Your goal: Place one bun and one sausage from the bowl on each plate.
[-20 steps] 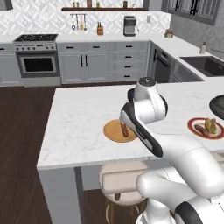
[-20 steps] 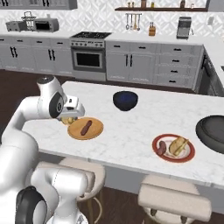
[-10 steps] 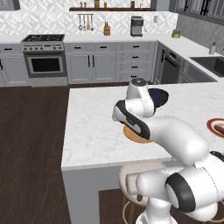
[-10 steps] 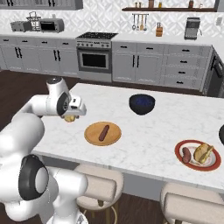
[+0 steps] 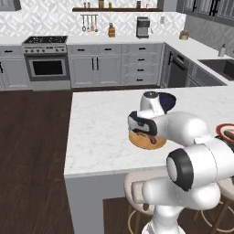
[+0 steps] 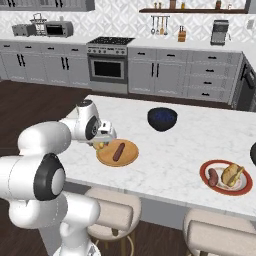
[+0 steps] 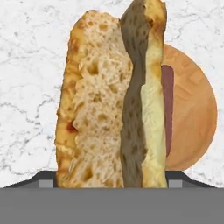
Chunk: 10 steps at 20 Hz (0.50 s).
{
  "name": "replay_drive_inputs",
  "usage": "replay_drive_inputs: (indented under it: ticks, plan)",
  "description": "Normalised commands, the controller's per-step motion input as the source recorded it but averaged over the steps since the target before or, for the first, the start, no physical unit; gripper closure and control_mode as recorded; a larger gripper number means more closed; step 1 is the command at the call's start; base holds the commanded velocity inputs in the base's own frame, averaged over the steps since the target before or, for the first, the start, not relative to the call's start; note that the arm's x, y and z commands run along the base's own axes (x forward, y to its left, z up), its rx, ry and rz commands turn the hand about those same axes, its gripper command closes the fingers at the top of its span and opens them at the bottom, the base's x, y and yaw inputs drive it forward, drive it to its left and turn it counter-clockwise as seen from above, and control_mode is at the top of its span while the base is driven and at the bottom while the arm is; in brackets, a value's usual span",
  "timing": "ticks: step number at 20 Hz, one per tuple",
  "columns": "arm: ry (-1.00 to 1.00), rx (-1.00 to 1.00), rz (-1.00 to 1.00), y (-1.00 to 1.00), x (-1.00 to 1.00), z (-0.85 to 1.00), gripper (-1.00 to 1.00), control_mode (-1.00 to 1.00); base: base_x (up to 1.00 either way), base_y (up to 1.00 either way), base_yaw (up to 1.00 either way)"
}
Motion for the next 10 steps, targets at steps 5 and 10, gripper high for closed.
replay_drive_inputs:
  ticks: [5,10]
  plan:
    - [0.05,-0.04,0.0,-0.01,0.23,-0.69,1.0,-1.0,0.0,0.0,0.0]
    - [-0.01,-0.01,-0.01,-0.42,0.19,-0.21,-1.0,-1.0,0.0,0.0,0.0]
